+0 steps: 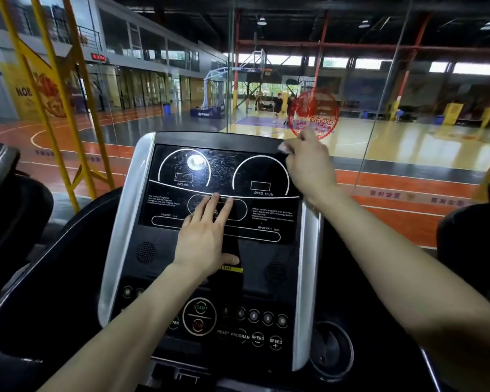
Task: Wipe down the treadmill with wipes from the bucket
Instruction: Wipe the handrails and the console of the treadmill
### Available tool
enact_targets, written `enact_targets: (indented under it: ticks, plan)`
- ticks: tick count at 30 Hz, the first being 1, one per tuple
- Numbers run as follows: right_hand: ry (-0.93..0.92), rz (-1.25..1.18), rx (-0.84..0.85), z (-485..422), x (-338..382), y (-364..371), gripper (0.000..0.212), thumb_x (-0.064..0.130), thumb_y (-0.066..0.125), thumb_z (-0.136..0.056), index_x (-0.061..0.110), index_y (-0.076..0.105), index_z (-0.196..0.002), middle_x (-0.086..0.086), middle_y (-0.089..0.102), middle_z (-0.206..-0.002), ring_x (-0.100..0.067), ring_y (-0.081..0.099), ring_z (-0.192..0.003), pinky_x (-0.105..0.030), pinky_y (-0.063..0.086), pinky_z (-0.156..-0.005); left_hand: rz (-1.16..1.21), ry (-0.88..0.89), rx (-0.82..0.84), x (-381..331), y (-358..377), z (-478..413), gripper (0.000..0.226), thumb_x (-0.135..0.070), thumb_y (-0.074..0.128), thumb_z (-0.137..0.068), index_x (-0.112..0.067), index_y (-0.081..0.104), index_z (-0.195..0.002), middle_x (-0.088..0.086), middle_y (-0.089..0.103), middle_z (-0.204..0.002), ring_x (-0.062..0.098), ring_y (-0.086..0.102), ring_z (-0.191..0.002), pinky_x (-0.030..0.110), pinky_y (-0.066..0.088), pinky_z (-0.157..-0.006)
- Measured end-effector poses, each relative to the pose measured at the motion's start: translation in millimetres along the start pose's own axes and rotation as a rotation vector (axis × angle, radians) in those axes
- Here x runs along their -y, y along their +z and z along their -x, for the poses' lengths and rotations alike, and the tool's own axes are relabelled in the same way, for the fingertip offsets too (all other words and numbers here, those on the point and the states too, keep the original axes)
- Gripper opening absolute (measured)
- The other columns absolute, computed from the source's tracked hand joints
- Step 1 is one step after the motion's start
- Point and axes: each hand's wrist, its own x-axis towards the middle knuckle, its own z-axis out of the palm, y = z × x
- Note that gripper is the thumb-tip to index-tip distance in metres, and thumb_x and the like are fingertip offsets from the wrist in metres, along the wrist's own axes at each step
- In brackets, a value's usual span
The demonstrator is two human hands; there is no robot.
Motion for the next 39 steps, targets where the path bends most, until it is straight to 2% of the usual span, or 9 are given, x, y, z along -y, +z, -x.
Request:
enact_targets:
  ticks: [5, 7, 10, 12, 17, 24, 29, 35, 39]
  plan:
    - [-0.639, -0.03, 0.454, 121.2, 22.6, 51.1, 0.017, 0.017, 0.058, -0.092, 0.018, 0.069, -0.105, 0.001, 0.053, -0.104, -0.026, 0.058, -0.088, -0.042, 0.053, -0.076, 0.02, 0.0, -0.012, 2.1, 3.5, -1.0, 0.144, -0.073, 0.087, -0.066, -0.033, -0.003, -0.171, 0.003, -0.002, -0.18, 0.024, 0.004, -0.166, 0.045, 0.027, -0.129]
    - [-0.525, -0.061, 0.325, 86.8, 7.9, 40.7, 0.024, 0.023, 0.046, -0.093, 0.018, 0.067, -0.105, 0.011, 0.048, -0.1, -0.02, 0.053, -0.088, -0.042, 0.051, -0.075, 0.02, -0.003, -0.011, 1.4, 3.9, -1.2, 0.145, -0.076, 0.085, -0.065, -0.035, -0.006, -0.171, 0.001, -0.004, -0.18, 0.024, 0.003, -0.165, 0.043, 0.025, -0.13]
    - [-0.039, -0.023, -0.025, 21.8, -9.8, 16.1, 0.028, 0.005, 0.051, -0.095, 0.015, 0.071, -0.112, -0.002, 0.054, -0.109, -0.031, 0.059, -0.096, -0.039, 0.049, -0.08, 0.039, -0.01, -0.004, 1.0, 3.4, -2.1, 0.146, -0.078, 0.084, -0.065, -0.035, -0.007, -0.17, 0.0, -0.005, -0.179, 0.023, 0.001, -0.166, 0.042, 0.023, -0.131]
    - [-0.016, -0.018, -0.06, 28.3, 1.0, 25.9, 0.034, -0.005, 0.057, -0.089, 0.011, 0.072, -0.114, -0.01, 0.057, -0.112, -0.038, 0.063, -0.092, -0.042, 0.05, -0.078, 0.061, -0.013, -0.003, 1.9, 3.6, -0.8, 0.146, -0.076, 0.086, -0.065, -0.036, -0.006, -0.171, 0.001, -0.004, -0.179, 0.023, 0.001, -0.166, 0.043, 0.022, -0.131]
    - [-0.716, -0.047, 0.452, 115.5, 25.9, 58.0, 0.019, 0.011, 0.066, -0.09, 0.021, 0.071, -0.105, -0.001, 0.054, -0.108, -0.026, 0.059, -0.092, -0.043, 0.055, -0.077, 0.073, -0.003, 0.0, 1.9, 2.8, -0.1, 0.141, -0.069, 0.087, -0.07, -0.034, -0.005, -0.171, 0.002, -0.006, -0.179, 0.023, -0.001, -0.166, 0.043, 0.02, -0.132]
    - [0.074, -0.125, -0.172, 37.1, 11.2, 33.3, 0.032, 0.003, 0.058, -0.095, 0.016, 0.078, -0.116, -0.006, 0.058, -0.109, -0.033, 0.064, -0.089, -0.042, 0.056, -0.08, 0.121, 0.007, -0.022, 7.5, -0.3, 1.7, 0.147, -0.078, 0.086, -0.063, -0.03, -0.002, -0.171, -0.004, 0.002, -0.179, 0.02, 0.006, -0.164, 0.045, 0.025, -0.13]
    - [-0.544, -0.097, 0.397, 110.8, 56.3, 67.8, 0.03, 0.011, 0.068, -0.095, 0.022, 0.078, -0.12, 0.0, 0.057, -0.111, -0.025, 0.063, -0.092, -0.042, 0.057, -0.082, 0.166, 0.13, -0.013, 51.2, -6.3, 1.0, 0.135, -0.062, 0.091, -0.067, -0.028, 0.012, -0.171, -0.005, 0.021, -0.174, 0.019, 0.024, -0.158, 0.047, 0.035, -0.124]
    - [0.295, -0.087, -0.308, 28.9, 36.6, 34.4, 0.025, 0.007, 0.057, -0.097, 0.015, 0.071, -0.116, -0.007, 0.062, -0.116, -0.033, 0.064, -0.103, -0.039, 0.05, -0.086, 0.081, 0.163, -0.054, 112.3, -10.5, -7.4, 0.126, -0.066, 0.09, -0.062, -0.03, 0.029, -0.166, 0.0, 0.028, -0.172, 0.025, 0.028, -0.157, 0.048, 0.03, -0.126]
    - [-0.338, -0.197, 0.192, 110.0, 118.1, 108.6, 0.024, 0.005, 0.062, -0.095, 0.018, 0.073, -0.112, -0.001, 0.054, -0.104, -0.025, 0.06, -0.089, -0.041, 0.053, -0.077, 0.006, 0.221, -0.105, 135.2, -15.7, -21.1, 0.13, -0.068, 0.091, -0.057, -0.023, 0.033, -0.165, 0.004, 0.032, -0.17, 0.029, 0.029, -0.157, 0.051, 0.028, -0.128]
